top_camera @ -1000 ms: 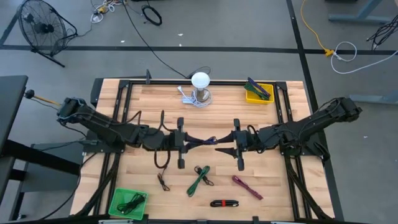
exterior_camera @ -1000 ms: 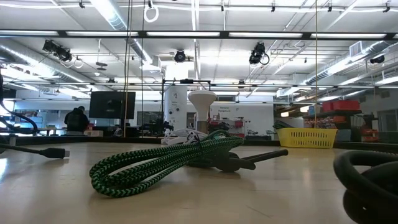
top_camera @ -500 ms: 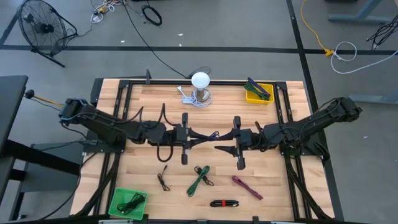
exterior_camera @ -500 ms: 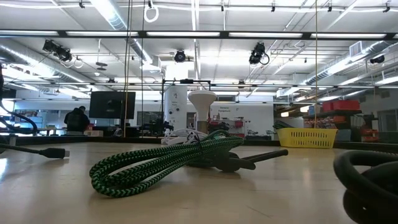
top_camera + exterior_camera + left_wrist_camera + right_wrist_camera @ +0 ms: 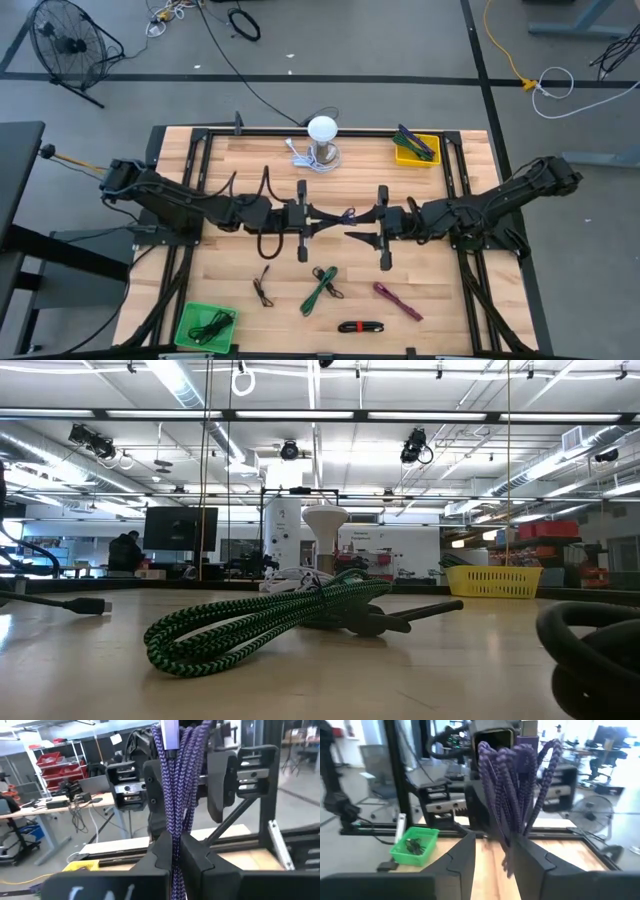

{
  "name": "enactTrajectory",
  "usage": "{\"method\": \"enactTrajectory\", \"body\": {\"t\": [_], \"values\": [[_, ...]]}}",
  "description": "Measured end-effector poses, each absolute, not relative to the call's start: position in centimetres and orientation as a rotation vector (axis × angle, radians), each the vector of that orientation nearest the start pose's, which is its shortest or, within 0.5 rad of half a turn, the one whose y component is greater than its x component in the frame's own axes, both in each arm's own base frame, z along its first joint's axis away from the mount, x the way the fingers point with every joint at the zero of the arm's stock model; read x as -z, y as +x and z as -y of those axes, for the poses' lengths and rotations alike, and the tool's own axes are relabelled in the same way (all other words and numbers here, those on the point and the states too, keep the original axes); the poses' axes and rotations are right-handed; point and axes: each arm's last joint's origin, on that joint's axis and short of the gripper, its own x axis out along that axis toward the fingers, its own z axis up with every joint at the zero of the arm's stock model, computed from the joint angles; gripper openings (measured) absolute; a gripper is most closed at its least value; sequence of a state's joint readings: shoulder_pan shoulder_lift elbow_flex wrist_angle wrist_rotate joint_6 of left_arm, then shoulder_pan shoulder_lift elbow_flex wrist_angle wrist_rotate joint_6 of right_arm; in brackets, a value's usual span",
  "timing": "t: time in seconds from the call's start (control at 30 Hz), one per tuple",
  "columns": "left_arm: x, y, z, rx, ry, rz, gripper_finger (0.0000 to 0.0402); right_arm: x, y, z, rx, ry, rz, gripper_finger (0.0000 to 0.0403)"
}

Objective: Pick & Place USB Port
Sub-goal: Put the purple USB cable into the yellow bin

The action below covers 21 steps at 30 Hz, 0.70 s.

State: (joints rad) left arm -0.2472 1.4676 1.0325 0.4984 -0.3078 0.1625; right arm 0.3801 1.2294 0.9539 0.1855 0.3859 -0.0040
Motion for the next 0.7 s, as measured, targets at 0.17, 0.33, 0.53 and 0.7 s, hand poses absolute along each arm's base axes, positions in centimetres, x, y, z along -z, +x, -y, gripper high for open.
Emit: {"method": "enactTrajectory", "body": {"t": [0.17, 0.33, 0.53, 0.7], "values": [[-32.97, 32.35, 7.78, -0.063, 0.143, 0.085, 0.0017, -33.34, 26.27, -9.16, 0.059, -0.045, -0.091, 0.0121], [-32.74, 32.36, 7.94, -0.055, 0.148, 0.068, 0.0017, -33.47, 26.27, -9.20, 0.048, -0.037, -0.079, 0.0121], [-32.72, 32.39, 7.83, -0.059, 0.148, 0.066, 0.0017, -33.81, 26.30, -9.35, 0.000, -0.019, -0.045, 0.0121], [-32.68, 32.38, 7.91, -0.045, 0.145, 0.063, 0.0017, -33.92, 26.30, -9.31, 0.013, -0.023, -0.034, 0.0121]]}}
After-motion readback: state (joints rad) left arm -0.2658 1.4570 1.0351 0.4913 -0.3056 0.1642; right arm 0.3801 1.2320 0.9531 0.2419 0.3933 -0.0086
